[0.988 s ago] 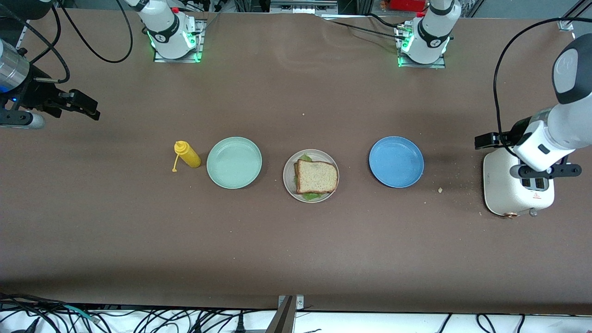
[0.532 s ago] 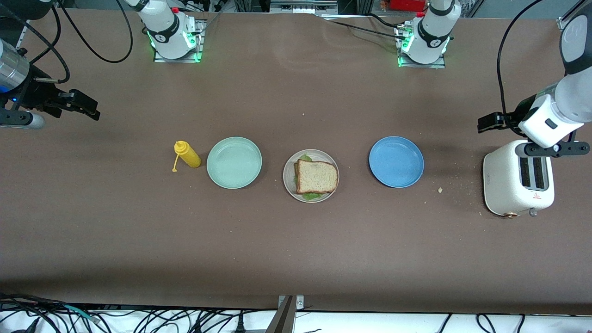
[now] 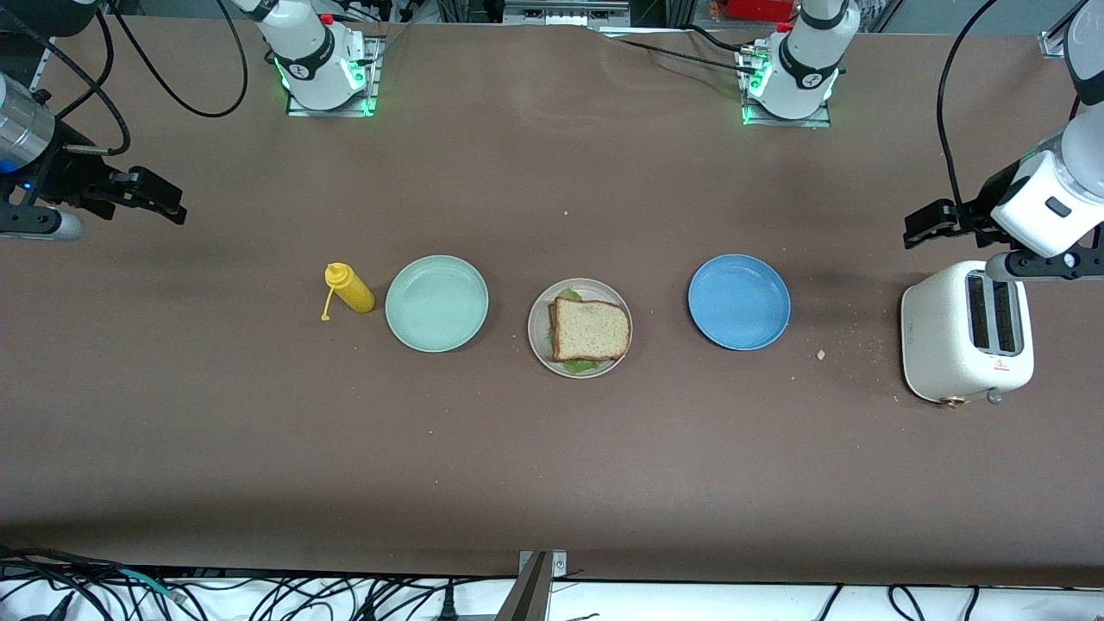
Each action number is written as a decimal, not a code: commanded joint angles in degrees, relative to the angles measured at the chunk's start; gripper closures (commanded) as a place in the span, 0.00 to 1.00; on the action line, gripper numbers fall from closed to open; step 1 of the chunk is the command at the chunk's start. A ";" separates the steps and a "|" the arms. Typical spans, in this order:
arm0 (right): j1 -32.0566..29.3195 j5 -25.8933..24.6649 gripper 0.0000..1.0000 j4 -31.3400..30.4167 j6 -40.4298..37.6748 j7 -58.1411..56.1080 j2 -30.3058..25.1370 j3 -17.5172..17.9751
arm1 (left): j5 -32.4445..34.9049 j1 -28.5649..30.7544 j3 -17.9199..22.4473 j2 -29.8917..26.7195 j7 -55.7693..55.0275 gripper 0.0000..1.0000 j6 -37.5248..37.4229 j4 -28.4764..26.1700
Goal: Make sandwich in beige plate with both arms
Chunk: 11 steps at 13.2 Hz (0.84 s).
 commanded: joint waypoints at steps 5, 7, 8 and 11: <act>-0.64 0.63 0.00 -1.00 0.16 -0.82 -0.96 0.23 | 4.04 0.13 -0.09 -0.06 -0.16 0.00 -0.47 1.66; -0.64 0.63 0.00 -1.00 0.25 -0.82 -0.87 -0.12 | 4.23 0.13 -0.09 0.38 -0.08 0.00 -0.39 1.74; -0.64 0.63 0.00 -1.00 0.16 -0.82 -0.96 -0.12 | 3.97 0.13 -0.18 0.47 -0.08 0.00 -0.04 1.74; -0.64 0.54 0.00 -1.00 0.25 -0.82 -0.96 -0.12 | 4.23 0.13 -0.18 0.56 -0.34 0.00 0.05 1.92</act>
